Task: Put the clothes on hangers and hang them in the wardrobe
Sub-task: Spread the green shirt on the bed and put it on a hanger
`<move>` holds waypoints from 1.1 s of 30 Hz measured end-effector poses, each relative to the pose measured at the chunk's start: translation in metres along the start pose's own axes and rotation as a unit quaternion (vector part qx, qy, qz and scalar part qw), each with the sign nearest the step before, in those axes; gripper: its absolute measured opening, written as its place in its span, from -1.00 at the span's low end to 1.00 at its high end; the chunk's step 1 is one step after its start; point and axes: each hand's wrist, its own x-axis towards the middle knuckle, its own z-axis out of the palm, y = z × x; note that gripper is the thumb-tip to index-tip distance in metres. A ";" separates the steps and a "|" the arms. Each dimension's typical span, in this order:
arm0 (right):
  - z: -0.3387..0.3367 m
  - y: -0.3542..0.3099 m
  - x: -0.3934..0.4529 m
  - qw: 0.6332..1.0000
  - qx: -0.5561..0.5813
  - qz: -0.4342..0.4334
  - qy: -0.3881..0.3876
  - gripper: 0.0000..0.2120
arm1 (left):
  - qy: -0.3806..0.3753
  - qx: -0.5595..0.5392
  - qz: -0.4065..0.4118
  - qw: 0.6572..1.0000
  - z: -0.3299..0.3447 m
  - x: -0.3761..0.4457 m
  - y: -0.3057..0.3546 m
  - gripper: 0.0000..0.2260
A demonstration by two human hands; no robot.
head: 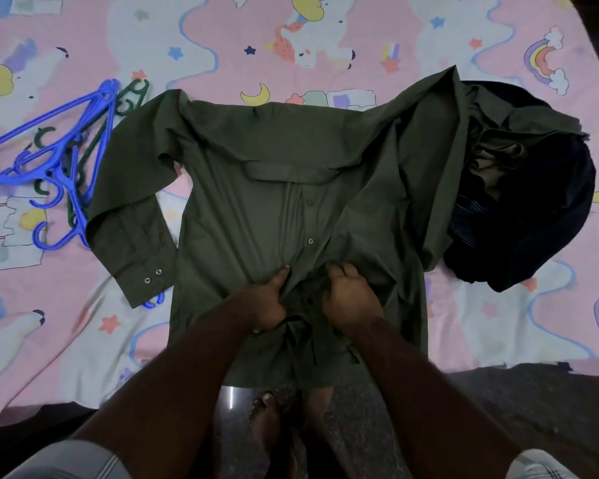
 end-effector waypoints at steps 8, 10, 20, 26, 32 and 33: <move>-0.019 -0.013 0.031 0.979 0.019 -0.114 0.170 -0.61 | 0.292 0.023 0.106 0.950 -0.018 0.024 -0.002 -0.50; -0.025 -0.017 0.041 0.965 0.017 -0.152 0.214 -0.64 | 0.300 -0.010 0.107 0.948 -0.022 0.030 0.003 -0.67; -0.035 -0.011 0.048 0.992 -0.086 -0.082 0.039 -0.73 | 0.220 0.010 0.085 0.972 -0.008 0.039 -0.007 -0.59; -0.035 -0.015 0.052 0.993 -0.099 -0.055 -0.028 -0.36 | 0.184 0.016 0.061 0.981 -0.019 0.043 0.008 -0.19; -0.041 -0.017 0.056 0.997 -0.061 -0.033 0.025 -0.57 | 0.202 -0.001 0.072 0.977 -0.037 0.042 0.013 -0.43; -0.043 -0.016 0.058 0.996 -0.053 -0.038 0.056 -0.65 | 0.205 0.003 0.069 0.976 -0.035 0.040 0.012 -0.48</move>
